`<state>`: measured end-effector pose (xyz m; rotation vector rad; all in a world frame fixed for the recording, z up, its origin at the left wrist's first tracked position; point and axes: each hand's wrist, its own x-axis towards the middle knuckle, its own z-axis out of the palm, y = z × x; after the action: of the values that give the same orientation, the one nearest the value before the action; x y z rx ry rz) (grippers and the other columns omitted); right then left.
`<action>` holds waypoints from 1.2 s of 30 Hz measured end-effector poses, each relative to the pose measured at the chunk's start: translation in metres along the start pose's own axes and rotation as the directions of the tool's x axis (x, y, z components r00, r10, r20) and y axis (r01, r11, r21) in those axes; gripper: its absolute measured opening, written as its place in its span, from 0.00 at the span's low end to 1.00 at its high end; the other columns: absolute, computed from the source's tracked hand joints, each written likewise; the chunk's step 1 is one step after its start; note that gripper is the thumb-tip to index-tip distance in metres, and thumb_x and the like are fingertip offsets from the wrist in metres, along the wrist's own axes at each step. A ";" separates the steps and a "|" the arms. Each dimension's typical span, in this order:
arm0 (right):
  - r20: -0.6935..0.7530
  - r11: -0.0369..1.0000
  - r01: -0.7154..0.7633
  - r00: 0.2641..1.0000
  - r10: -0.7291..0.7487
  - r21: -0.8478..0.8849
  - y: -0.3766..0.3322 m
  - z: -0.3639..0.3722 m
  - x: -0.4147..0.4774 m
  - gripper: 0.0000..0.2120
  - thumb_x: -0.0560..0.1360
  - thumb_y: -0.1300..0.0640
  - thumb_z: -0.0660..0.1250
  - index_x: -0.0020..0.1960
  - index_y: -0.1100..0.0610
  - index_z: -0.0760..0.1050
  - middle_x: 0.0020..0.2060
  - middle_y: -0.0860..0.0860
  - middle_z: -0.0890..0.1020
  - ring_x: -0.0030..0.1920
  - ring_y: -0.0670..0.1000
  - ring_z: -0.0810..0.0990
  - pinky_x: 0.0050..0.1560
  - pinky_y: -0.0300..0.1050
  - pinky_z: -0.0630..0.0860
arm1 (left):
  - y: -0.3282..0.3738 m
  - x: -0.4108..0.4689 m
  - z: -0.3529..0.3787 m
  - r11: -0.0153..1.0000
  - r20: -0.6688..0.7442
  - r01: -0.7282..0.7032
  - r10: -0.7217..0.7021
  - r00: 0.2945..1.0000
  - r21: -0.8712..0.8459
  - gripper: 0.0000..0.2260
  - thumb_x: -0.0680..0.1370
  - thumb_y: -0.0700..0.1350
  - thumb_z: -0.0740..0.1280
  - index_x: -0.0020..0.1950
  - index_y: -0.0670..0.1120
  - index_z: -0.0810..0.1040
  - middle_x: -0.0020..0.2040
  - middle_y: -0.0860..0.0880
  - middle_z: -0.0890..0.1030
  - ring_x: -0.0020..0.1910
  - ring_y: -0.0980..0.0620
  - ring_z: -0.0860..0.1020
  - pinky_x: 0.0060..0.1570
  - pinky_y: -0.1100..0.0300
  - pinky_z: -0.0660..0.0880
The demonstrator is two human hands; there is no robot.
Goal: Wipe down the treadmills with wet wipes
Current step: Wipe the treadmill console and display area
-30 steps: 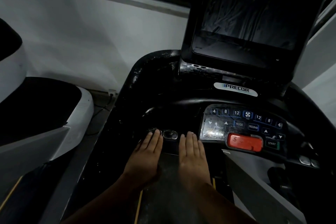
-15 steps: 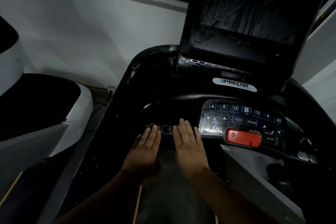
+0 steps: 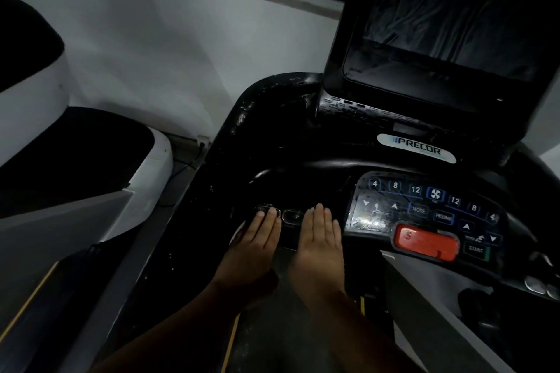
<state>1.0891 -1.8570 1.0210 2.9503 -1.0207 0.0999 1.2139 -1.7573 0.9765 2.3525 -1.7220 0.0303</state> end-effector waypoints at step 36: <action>0.146 0.934 0.348 0.932 -0.333 -0.087 0.009 -0.006 0.015 0.43 0.63 0.61 0.69 0.78 0.60 0.63 0.78 0.58 0.63 0.78 0.56 0.61 0.73 0.58 0.54 | -0.009 -0.018 0.020 0.994 -0.012 0.102 -0.101 0.995 0.047 0.36 0.75 0.49 0.68 0.77 0.31 0.62 0.78 0.30 0.60 0.79 0.32 0.55 0.75 0.40 0.59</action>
<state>1.0954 -1.8731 1.0283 3.0071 -0.4858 -0.1502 1.2149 -1.7413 0.9531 2.4662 -1.6123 0.0659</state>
